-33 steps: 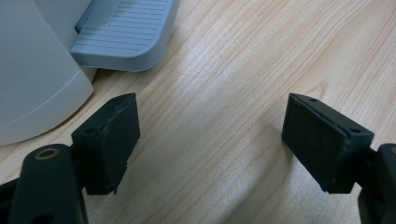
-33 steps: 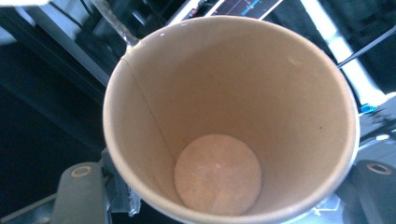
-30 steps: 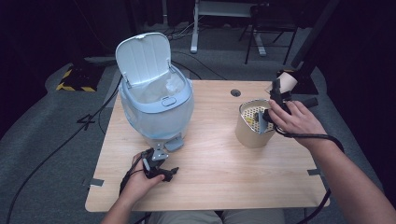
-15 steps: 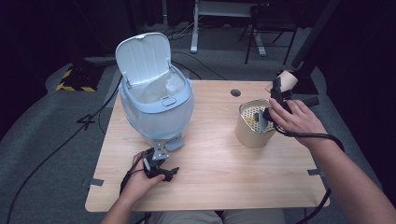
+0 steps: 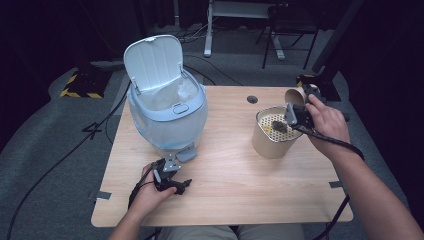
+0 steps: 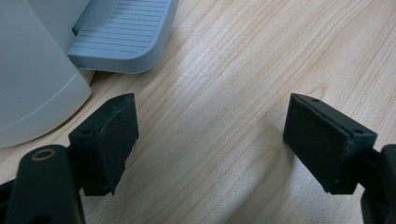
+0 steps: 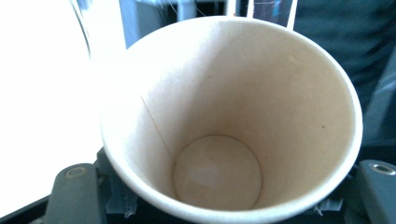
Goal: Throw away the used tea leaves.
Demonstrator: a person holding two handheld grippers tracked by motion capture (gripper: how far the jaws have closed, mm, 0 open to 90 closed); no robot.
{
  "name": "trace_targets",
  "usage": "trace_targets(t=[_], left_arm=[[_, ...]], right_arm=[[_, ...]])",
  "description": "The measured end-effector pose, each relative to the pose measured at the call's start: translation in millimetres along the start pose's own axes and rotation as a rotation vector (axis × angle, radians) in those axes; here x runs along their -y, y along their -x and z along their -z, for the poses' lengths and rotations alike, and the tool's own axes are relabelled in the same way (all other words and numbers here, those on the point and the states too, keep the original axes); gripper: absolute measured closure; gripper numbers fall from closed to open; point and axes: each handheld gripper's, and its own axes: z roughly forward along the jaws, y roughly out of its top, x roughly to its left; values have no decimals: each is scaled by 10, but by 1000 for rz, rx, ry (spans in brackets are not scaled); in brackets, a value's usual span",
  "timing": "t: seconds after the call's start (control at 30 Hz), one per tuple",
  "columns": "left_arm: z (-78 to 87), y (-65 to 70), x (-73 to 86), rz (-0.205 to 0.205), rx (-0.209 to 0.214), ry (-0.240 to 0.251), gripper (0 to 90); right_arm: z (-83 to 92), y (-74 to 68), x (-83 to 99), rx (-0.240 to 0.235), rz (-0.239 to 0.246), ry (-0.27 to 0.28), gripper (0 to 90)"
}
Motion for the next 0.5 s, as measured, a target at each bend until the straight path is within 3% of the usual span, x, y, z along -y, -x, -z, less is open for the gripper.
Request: trace_targets(t=[0.17, 0.37, 0.43, 0.5], left_arm=[[-1, 0, 0, 2, 1, 2, 186], [-2, 0, 1, 1, 1, 2, 186], [-2, 1, 1, 2, 1, 2, 186], [-2, 0, 1, 2, 1, 2, 186]], right_arm=[[45, 78, 129, -130, -361, 99, 281], [21, 157, 299, -331, -782, 203, 280], [8, 187, 338, -381, -893, 236, 280], [-5, 212, 359, -416, -963, 268, 279]])
